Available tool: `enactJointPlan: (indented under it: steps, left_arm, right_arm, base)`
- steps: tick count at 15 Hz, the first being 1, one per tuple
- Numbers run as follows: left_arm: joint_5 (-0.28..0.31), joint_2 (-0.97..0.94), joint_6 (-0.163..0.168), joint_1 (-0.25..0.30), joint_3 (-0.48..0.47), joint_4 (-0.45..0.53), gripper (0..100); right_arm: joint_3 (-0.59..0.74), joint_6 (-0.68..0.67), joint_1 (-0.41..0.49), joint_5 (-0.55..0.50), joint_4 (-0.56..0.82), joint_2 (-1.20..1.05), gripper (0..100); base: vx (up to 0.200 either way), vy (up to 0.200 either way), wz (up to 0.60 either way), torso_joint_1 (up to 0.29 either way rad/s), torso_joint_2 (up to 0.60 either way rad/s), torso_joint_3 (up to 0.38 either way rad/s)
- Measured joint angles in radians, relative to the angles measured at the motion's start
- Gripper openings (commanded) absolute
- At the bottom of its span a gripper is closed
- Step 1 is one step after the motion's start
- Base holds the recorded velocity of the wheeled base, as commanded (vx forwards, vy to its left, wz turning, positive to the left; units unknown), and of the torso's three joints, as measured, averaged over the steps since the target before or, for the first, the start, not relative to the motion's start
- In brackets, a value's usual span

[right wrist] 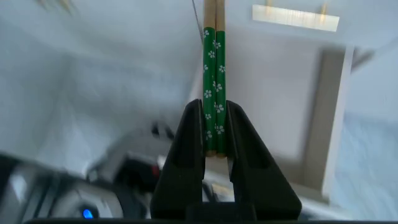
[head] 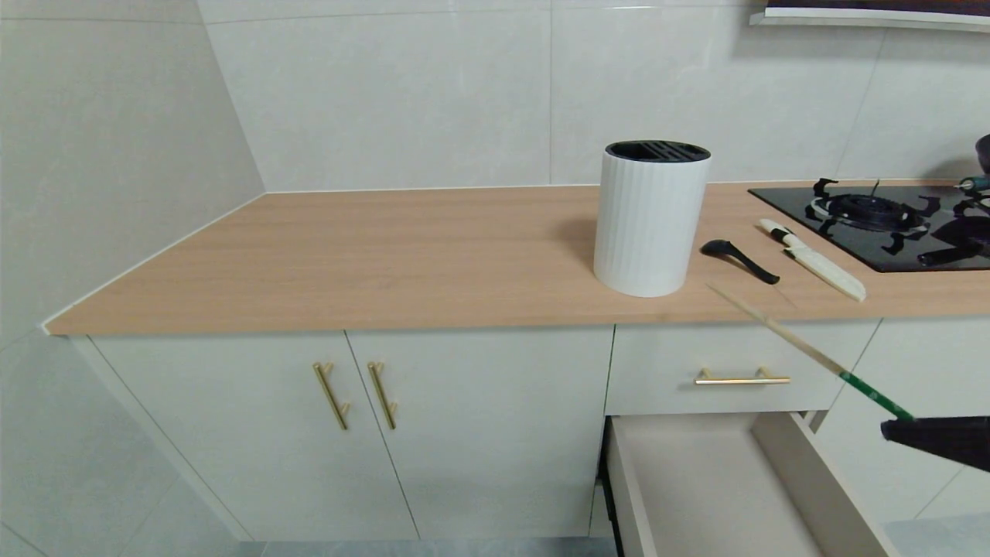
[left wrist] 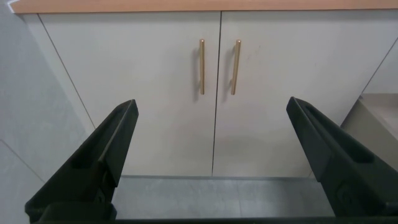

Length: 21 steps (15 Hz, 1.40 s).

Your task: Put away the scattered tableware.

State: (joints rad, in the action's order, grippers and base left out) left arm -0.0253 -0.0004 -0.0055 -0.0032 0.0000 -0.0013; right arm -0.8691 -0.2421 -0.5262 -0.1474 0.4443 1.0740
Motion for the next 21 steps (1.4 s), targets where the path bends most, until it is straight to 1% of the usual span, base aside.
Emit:
enactJointPlan:
  steps: [2, 4, 7, 9, 11, 15, 21]
  left_arm:
    - [0.000, 0.000, 0.000, 0.000, 0.000, 0.000, 100]
    - [0.000, 0.000, 0.000, 0.000, 0.000, 0.000, 100]
    - [0.000, 0.000, 0.000, 0.000, 0.000, 0.000, 100]
    - [0.000, 0.000, 0.000, 0.000, 0.000, 0.000, 100]
    - [0.000, 0.000, 0.000, 0.000, 0.000, 0.000, 100]
    - [0.000, 0.000, 0.000, 0.000, -0.001, 0.000, 100]
    - [0.000, 0.000, 0.000, 0.000, 0.000, 0.001, 100]
  right_arm:
    - [0.046, -0.002, -0.001, 0.001, 0.022, 0.024, 0]
    - [0.066, -0.009, 0.012, 0.000, 0.044, 0.097, 0]
    - [0.089, -0.044, 0.053, 0.000, 0.057, 0.295, 0]
    - [0.100, -0.060, 0.090, 0.010, 0.015, 0.437, 0]
    - [0.114, -0.079, 0.106, 0.013, -0.040, 0.519, 0]
    - [0.122, -0.099, 0.112, 0.010, -0.076, 0.594, 0]
    - [0.125, -0.101, 0.113, 0.009, -0.096, 0.615, 0]
  base:
    - [0.000, 0.000, 0.00, 0.000, 0.00, 0.000]
    - [0.000, 0.000, 0.00, 0.000, 0.00, 0.000]
    - [0.000, 0.000, 0.00, 0.000, 0.00, 0.000]
    - [0.000, 0.000, 0.00, 0.000, 0.00, 0.000]
    - [0.000, 0.000, 0.00, 0.000, 0.00, 0.000]
    - [0.000, 0.000, 0.00, -0.037, 0.10, 0.066]
    - [0.000, 0.000, 0.00, -0.131, 0.43, 0.296]
